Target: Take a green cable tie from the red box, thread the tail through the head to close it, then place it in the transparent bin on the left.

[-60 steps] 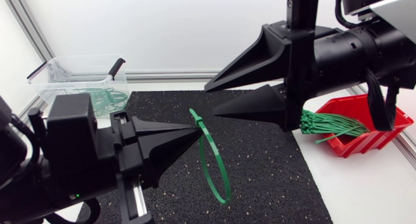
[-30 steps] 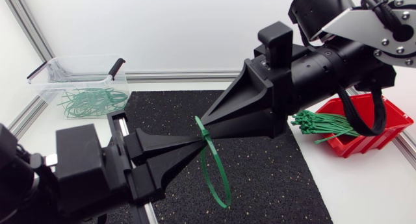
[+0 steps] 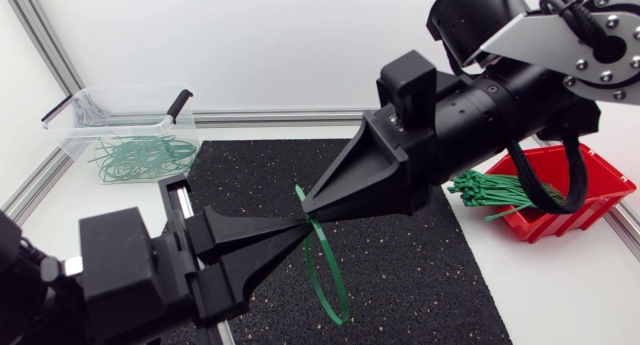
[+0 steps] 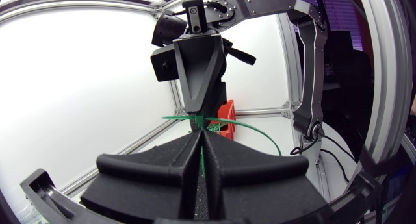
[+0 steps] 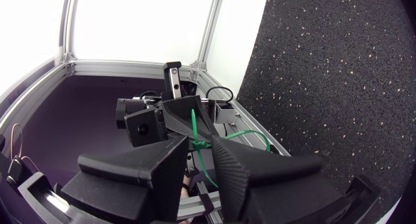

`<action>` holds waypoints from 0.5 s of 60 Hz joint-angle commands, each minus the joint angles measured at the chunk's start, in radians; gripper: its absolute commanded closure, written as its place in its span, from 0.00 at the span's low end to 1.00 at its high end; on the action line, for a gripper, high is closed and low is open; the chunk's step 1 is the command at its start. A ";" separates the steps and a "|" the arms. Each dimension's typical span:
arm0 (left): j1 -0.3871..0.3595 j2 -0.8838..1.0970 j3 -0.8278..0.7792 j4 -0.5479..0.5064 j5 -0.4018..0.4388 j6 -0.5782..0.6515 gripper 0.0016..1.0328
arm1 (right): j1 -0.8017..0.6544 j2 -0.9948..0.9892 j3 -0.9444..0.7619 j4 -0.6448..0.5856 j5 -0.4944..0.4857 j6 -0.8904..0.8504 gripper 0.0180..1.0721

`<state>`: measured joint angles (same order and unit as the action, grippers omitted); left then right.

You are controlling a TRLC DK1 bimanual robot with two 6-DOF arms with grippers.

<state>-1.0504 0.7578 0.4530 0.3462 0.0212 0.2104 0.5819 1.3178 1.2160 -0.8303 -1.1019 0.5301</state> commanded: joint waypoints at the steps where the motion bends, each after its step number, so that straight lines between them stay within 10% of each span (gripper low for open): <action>1: -0.011 -0.005 -0.031 0.005 -0.004 0.014 0.96 | 0.030 0.018 0.027 0.011 -0.015 -0.010 0.74; 30: -0.039 -0.029 -0.037 -0.019 -0.020 0.011 0.96 | 0.044 0.023 0.043 0.026 0.005 0.022 0.80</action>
<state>-1.0832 0.7387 0.4381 0.3393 0.0097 0.2104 0.6140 1.3304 1.2385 -0.8104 -1.0927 0.5385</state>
